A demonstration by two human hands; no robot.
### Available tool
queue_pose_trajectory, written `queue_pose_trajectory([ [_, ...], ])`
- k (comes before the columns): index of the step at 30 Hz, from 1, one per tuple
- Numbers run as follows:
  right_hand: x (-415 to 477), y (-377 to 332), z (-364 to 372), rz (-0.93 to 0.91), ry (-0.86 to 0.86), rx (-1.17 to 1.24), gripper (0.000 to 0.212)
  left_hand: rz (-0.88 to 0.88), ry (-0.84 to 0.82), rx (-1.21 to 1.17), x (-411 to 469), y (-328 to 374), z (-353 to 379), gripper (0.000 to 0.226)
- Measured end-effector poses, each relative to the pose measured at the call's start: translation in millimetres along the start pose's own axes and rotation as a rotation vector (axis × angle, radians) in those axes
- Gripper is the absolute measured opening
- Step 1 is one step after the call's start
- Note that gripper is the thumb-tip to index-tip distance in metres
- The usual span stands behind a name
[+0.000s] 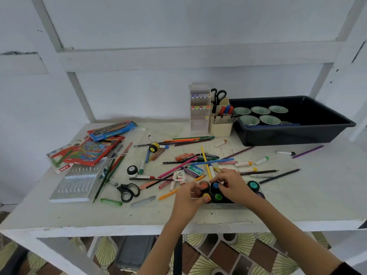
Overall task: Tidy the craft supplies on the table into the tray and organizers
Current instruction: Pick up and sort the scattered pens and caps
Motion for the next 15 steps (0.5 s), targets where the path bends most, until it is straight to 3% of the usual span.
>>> queue_pose_trajectory([
  [3, 4, -6, 3, 0.030, -0.036, -0.067, 0.028, 0.000, -0.026, 0.040, -1, 2, 1, 0.022],
  [6, 12, -17, 5, 0.062, 0.001, -0.061, 0.029, 0.061, 0.055, 0.129, -6, 13, -10, 0.020],
  [11, 41, -57, 7, -0.074, 0.006, 0.109, 0.021, 0.095, 0.248, 0.109, -8, 17, -62, 0.013],
  [15, 83, -86, 7, -0.171, -0.030, 0.091, 0.031, 0.016, 0.359, 0.184, -2, 1, -108, 0.020],
])
Point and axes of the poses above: each hand's wrist, its own x-axis towards the middle knuckle, its own z-axis out of the palm, y = z × x, the point moved 8 cm from there along x, towards the middle knuckle, and after that the axes turned 15 degrees about -y, right-handed, at the moved point
